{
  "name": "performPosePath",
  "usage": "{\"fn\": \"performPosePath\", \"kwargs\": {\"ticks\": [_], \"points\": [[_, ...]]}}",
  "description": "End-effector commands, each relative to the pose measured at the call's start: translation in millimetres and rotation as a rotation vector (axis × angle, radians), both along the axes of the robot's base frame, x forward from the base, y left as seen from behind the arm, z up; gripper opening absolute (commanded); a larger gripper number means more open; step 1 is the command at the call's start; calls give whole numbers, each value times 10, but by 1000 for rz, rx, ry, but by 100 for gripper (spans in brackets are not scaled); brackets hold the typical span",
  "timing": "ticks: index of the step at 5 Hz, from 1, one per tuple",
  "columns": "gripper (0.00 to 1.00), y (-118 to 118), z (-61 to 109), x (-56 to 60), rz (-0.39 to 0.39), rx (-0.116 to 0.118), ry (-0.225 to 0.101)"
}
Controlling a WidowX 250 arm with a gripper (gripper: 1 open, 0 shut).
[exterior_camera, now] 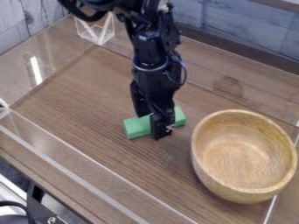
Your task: Put green stick into wooden bowl
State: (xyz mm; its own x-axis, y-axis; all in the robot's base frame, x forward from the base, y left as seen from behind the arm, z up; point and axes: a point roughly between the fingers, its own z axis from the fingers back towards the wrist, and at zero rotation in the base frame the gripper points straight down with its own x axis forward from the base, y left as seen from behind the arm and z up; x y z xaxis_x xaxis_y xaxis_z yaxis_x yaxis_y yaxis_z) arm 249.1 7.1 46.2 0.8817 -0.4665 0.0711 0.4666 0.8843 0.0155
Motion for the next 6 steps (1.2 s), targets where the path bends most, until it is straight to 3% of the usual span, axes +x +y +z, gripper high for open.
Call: {"fn": "performPosePath", "kwargs": {"ticks": [1,3,5,6], "points": [[100,-32,-37,76,56,8,-43],[100,-125,-47,173,176,6,-49],[100,81,178,267,88,-13,-57],[100,201,88,303,29,-21,-53]]}}
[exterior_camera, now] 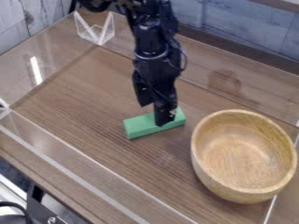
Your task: Put green stick into wooden bowl
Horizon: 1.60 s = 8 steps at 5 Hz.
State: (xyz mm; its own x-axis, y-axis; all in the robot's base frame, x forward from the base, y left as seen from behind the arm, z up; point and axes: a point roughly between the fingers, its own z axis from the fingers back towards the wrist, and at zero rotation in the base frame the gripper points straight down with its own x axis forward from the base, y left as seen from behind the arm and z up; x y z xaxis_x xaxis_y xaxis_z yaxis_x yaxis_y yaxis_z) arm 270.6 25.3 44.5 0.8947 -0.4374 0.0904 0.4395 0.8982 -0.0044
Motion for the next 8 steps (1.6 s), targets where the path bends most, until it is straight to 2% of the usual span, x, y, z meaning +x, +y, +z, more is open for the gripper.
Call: {"fn": "performPosePath", "kwargs": {"ticks": [1,3,5,8], "points": [[100,100,-4,116,-45,5,-42],[100,-13,-25,31,-58,3,-35],[100,-30,-147,229,-66,0,-30],[100,39,-127,63,-12,-32,-25]]}}
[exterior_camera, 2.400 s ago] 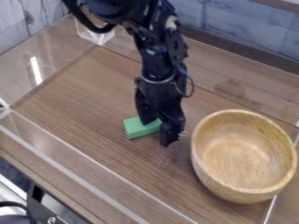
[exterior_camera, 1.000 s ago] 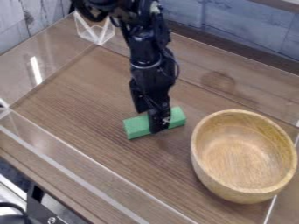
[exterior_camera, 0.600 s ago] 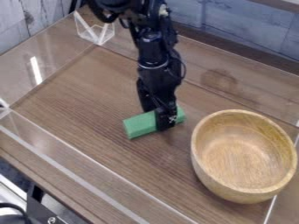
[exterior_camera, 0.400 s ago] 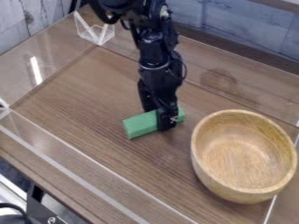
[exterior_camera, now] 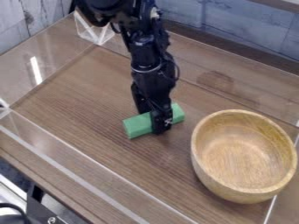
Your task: Put green stick into wooden bowl
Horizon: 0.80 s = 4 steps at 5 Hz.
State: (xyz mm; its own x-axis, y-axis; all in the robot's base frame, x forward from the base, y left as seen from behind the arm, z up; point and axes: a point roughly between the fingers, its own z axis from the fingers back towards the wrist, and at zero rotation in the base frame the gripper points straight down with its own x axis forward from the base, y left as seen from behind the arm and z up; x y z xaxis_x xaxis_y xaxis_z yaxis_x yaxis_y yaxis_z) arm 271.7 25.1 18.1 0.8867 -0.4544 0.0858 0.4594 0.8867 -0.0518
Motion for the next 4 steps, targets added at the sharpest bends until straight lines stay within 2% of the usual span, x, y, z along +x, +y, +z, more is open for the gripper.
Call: {"fn": "performPosePath", "kwargs": {"ticks": [1,2,4], "points": [[0,-35,146,97,29,6,-48],[0,-112,157,134,73,3,-46],[0,-211,297,50,185,0,-43]]}}
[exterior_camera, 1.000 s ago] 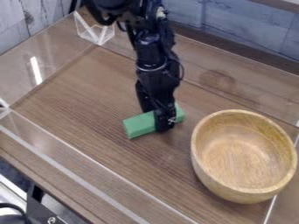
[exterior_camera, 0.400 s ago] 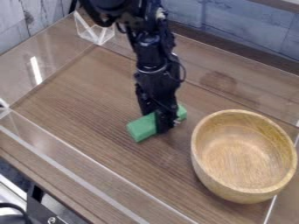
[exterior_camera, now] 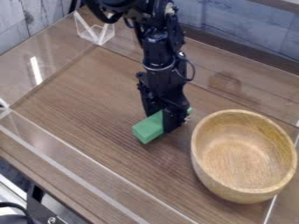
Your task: Put green stick into wooden bowl
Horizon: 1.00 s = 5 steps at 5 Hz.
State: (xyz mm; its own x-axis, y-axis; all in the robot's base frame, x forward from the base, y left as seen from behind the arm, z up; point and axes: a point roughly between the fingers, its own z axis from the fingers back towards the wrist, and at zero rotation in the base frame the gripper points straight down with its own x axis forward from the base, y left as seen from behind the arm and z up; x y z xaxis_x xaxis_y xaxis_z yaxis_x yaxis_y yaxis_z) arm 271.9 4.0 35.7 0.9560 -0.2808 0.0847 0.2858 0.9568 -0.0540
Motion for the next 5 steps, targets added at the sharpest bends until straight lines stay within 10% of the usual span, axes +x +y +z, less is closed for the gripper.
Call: {"fn": "performPosePath", "kwargs": {"ticks": [1,5], "points": [[0,-109,173,56,34,6,-43],[0,-76,409,155,191,1,-64]]}}
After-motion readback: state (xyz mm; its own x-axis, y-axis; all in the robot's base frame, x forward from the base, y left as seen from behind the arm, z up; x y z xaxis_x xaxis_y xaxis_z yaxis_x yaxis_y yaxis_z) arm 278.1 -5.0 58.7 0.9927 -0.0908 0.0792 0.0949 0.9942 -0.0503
